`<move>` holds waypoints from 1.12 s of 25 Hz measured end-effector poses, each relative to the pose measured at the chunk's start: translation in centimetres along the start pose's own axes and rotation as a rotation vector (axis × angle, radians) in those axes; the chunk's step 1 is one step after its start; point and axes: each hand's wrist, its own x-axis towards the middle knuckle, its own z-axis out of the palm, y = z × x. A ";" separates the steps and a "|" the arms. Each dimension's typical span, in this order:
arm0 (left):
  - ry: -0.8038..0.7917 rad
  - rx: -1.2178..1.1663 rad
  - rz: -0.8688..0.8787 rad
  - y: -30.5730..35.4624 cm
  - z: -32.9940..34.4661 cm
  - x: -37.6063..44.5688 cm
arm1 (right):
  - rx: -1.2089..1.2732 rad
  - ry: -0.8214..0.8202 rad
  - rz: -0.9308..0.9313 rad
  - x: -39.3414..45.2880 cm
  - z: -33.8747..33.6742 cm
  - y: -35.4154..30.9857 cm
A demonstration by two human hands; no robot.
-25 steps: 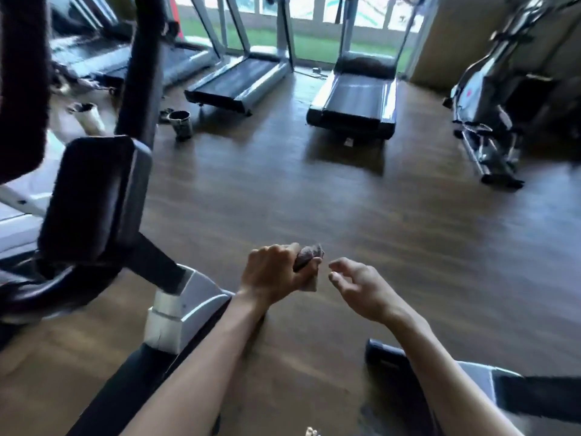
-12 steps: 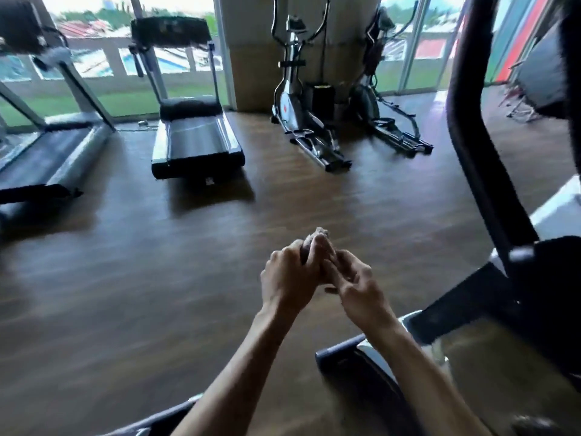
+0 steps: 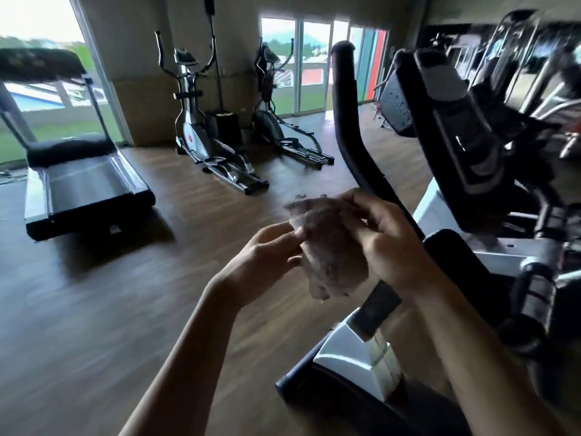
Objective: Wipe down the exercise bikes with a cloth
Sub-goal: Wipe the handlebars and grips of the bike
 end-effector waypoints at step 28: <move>0.764 0.874 0.560 16.3 1.6 14.3 | -0.915 0.722 -0.297 18.7 -1.1 0.6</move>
